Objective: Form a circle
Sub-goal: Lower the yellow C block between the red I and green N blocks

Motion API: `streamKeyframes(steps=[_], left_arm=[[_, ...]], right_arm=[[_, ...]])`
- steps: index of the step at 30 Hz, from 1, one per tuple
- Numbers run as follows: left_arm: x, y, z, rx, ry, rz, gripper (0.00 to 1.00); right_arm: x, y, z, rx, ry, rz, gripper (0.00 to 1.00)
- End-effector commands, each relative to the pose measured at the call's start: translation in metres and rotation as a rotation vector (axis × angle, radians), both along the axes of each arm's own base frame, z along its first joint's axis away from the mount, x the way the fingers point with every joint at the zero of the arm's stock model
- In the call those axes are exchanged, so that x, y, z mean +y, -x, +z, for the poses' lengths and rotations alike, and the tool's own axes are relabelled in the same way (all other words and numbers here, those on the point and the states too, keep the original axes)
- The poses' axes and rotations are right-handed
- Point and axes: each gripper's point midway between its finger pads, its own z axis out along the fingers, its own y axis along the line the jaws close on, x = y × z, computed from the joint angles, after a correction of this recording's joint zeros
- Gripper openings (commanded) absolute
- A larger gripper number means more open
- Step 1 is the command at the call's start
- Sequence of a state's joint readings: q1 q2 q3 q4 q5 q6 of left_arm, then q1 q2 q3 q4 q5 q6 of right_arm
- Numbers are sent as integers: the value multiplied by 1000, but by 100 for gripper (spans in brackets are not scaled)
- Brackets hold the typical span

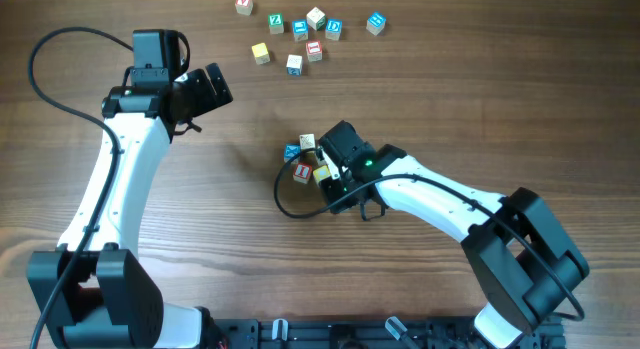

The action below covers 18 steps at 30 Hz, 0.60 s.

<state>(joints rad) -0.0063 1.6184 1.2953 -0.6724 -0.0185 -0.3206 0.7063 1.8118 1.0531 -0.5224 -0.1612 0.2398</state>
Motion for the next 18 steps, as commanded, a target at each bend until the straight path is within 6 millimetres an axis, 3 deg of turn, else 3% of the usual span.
streamKeyframes(steps=[1, 6, 18], left_arm=[[3, -1, -1, 0, -5, 14, 100], [3, -1, -1, 0, -5, 14, 100], [3, -1, -1, 0, -5, 14, 100]], right_arm=[[15, -3, 10, -30, -75, 54, 6], [12, -20, 12, -107, -46, 20, 5], [11, -22, 6, -131, -51, 16, 4]])
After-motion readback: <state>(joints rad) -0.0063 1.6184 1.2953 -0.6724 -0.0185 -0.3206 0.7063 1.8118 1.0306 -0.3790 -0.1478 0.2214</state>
